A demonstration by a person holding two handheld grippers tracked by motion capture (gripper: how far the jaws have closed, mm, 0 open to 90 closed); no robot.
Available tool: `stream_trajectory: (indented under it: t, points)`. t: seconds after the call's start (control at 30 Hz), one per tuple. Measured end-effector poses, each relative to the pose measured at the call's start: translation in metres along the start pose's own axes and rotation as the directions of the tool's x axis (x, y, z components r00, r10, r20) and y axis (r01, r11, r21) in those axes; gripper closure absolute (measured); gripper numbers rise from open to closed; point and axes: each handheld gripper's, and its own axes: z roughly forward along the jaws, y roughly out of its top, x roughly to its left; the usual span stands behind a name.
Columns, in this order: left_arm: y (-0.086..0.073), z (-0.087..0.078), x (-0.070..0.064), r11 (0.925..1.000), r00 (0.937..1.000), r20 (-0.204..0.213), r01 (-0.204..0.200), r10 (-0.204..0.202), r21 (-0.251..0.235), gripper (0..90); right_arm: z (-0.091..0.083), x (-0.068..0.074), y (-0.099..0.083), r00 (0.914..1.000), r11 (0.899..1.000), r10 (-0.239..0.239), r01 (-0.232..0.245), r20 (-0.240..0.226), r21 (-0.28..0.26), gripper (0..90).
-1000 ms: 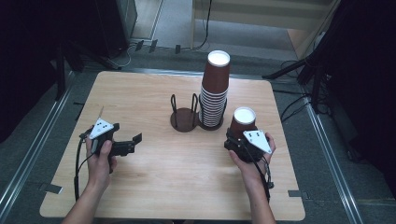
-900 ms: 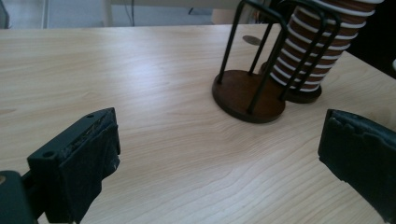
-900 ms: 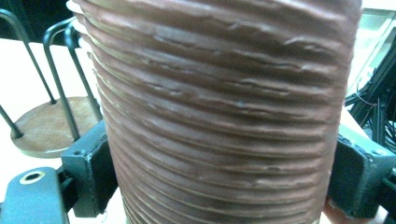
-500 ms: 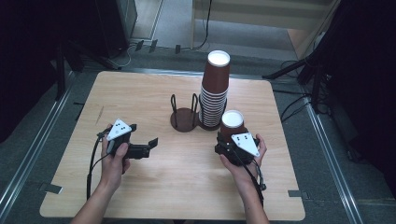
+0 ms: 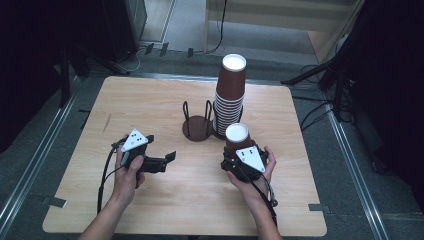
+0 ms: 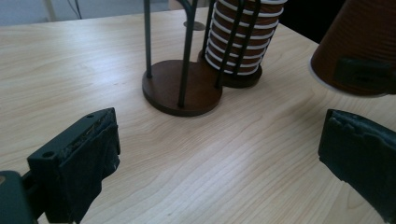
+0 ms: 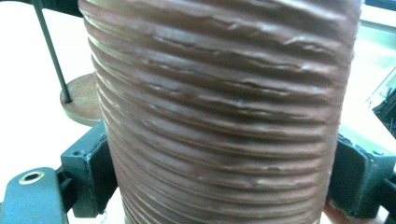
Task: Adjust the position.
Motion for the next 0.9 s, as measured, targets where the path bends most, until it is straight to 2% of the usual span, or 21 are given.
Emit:
stream_trajectory:
  t: [0.1, 0.33, 0.9]
  points:
    - [0.001, 0.001, -0.004, 0.9999, 0.9998, 0.011, -0.015, 0.015, 0.003, 0.0, 0.0, 0.006, -0.001, 0.9998, 1.0, -0.016, 0.016, -0.01, 0.004, 11.2]
    - [0.001, 0.002, -0.006, 0.9999, 0.9996, 0.025, -0.013, 0.013, 0.003, 0.0, 0.001, 0.018, -0.004, 0.9982, 0.999, -0.052, 0.052, -0.032, 0.007, 11.2]
    - [0.001, 0.006, -0.013, 0.9991, 0.9976, 0.06, -0.037, 0.035, 0.019, 0.0, 0.001, 0.033, -0.008, 0.9919, 0.993, -0.12, 0.12, -0.044, 0.008, 11.1]
